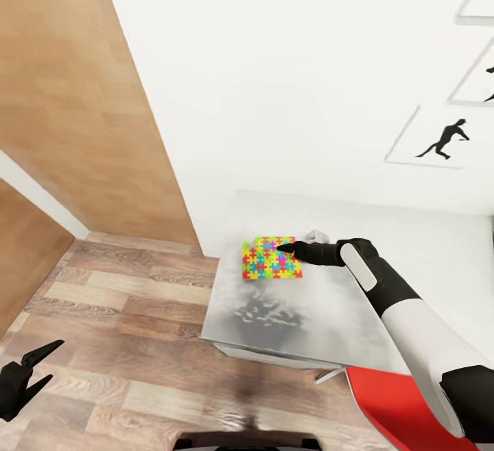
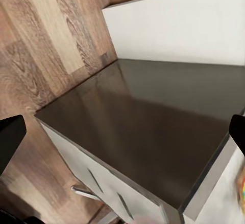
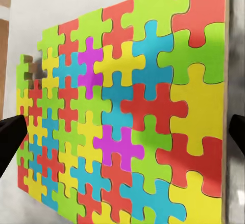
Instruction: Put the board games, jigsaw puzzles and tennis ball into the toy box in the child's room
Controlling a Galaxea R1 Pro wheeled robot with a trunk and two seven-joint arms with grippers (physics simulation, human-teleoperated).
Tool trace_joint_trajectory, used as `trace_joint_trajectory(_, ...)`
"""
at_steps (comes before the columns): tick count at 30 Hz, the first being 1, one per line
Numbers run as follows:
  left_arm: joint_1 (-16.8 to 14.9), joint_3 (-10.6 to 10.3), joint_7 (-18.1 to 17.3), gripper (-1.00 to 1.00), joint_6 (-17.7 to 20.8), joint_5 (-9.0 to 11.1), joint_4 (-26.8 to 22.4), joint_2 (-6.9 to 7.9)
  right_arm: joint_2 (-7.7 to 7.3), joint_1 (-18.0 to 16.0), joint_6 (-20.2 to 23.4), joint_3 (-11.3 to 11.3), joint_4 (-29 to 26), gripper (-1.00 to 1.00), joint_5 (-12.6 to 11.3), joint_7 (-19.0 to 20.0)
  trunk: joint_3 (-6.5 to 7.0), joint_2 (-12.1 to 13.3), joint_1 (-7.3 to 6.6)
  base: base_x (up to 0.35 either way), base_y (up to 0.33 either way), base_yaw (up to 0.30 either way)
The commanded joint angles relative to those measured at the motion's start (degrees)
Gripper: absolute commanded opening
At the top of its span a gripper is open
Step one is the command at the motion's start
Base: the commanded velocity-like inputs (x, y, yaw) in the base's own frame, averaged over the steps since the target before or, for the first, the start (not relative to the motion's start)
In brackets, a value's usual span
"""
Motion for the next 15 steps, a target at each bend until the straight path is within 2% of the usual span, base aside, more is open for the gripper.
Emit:
trace_joint_trajectory(1,-0.1,0.1,-0.6,1.0,0.3,-0.6,0.0,-0.01,-0.04,0.0,0.1,0.2,0.0,1.0,0.6,0.2,-0.09,-0.1,0.42,0.0,0.0,0.101)
trace_joint_trajectory(7,-0.1,0.1,-0.6,1.0,0.3,-0.6,0.0,0.03,-0.04,0.0,0.0,0.2,0.0,1.0,0.6,0.2,-0.09,-0.1,0.42,-0.013,0.0,0.054)
trace_joint_trajectory(15,-0.1,0.1,-0.6,1.0,0.3,-0.6,0.0,0.01,-0.04,0.0,0.0,0.2,0.0,1.0,0.6,0.2,-0.09,-0.1,0.42,-0.131,0.0,0.015)
